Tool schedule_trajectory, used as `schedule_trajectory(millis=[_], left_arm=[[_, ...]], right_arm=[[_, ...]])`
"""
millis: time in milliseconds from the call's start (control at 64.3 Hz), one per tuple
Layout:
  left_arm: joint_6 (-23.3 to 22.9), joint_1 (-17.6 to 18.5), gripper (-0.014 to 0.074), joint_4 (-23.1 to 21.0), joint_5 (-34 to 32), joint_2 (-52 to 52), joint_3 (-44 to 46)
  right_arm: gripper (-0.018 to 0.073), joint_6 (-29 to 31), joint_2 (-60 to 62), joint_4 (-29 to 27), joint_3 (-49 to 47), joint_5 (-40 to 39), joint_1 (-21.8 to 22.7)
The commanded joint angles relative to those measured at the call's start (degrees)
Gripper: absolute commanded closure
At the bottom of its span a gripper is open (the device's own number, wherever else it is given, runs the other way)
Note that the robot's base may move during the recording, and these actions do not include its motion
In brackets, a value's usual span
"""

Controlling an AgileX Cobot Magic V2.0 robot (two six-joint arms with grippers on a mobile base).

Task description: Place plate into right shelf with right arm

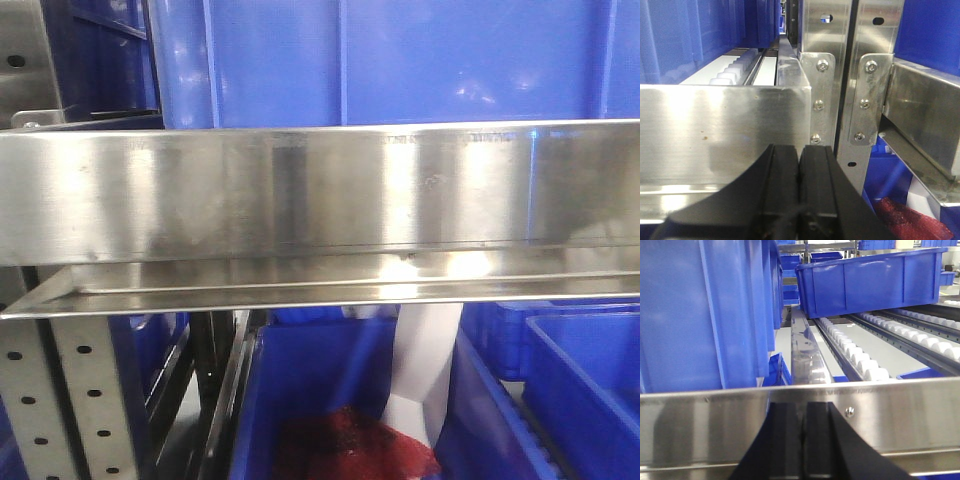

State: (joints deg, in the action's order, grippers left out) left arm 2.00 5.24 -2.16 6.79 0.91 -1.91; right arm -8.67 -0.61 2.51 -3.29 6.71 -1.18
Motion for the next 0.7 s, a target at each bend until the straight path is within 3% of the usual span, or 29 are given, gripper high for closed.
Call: schedule_trajectory(millis=[0,187,684], left_arm=[[-0.2,-0.1,0.0643,-0.2,-4.9,0.3,-0.5],[-0.2,-0.1,0.0643,-0.2,-4.9,0.3,-0.5],[-0.2,-0.1,0.0643,-0.2,-4.9,0.3,-0.5]], right_arm=[[0.0503,-0.1,0.1,1.0,0.6,-8.7,0.2],[0.0503,-0.1,2.1,0.8,4.7,-15.0,0.1],[0.0503,1.9,2.0,-1.1,4.6,-11.6,-0.7]])
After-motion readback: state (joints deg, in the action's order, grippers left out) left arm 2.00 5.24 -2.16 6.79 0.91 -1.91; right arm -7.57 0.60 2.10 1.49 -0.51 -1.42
